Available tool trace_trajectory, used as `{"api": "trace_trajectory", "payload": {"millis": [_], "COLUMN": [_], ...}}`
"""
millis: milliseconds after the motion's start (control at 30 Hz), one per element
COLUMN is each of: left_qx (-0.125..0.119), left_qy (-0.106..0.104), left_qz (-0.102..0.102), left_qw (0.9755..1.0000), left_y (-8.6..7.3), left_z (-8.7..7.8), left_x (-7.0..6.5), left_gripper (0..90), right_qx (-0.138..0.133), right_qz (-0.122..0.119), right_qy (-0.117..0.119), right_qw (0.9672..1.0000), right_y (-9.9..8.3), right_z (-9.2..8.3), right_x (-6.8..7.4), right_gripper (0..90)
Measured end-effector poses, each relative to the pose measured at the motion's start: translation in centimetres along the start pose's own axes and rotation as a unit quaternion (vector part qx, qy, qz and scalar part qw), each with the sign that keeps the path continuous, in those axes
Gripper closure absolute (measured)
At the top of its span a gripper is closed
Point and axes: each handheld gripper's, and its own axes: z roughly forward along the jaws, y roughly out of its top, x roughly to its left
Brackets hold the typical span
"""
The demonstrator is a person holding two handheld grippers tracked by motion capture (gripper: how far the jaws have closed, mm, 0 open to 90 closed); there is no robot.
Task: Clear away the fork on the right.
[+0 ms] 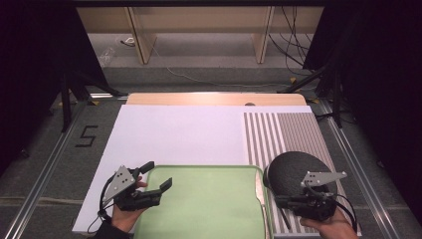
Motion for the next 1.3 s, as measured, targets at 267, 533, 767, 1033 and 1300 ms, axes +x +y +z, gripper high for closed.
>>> {"api": "trace_trajectory", "payload": {"millis": [267,533,767,1033,1300], "left_qx": [0.000,0.000,0.000,0.000,-0.002], "left_qy": [0.000,0.000,0.000,0.000,-0.001], "left_qz": [0.001,0.002,0.003,0.002,0.000], "left_qw": [1.0000,1.0000,1.0000,1.0000,1.0000], "left_y": [0.0,0.0,0.0,0.0,0.0], "left_z": [0.0,0.0,0.0,0.0,-0.1], "left_x": [0.0,0.0,0.0,0.0,0.0], "left_gripper": [17.6,17.6,17.6,17.6,17.6], "right_qx": [0.001,0.013,0.029,0.046,0.070], "right_qz": [-0.008,-0.012,-0.026,-0.033,-0.040], "right_qy": [0.003,0.010,0.018,0.025,0.019], "right_qw": [1.0000,0.9998,0.9991,0.9981,0.9966], "right_y": [0.8,1.5,2.2,2.8,3.1], "right_z": [1.0,2.5,4.0,5.7,7.0], "right_x": [1.2,2.2,3.2,4.2,4.9], "right_gripper": [84.6,84.6,84.6,84.6,84.6]}}
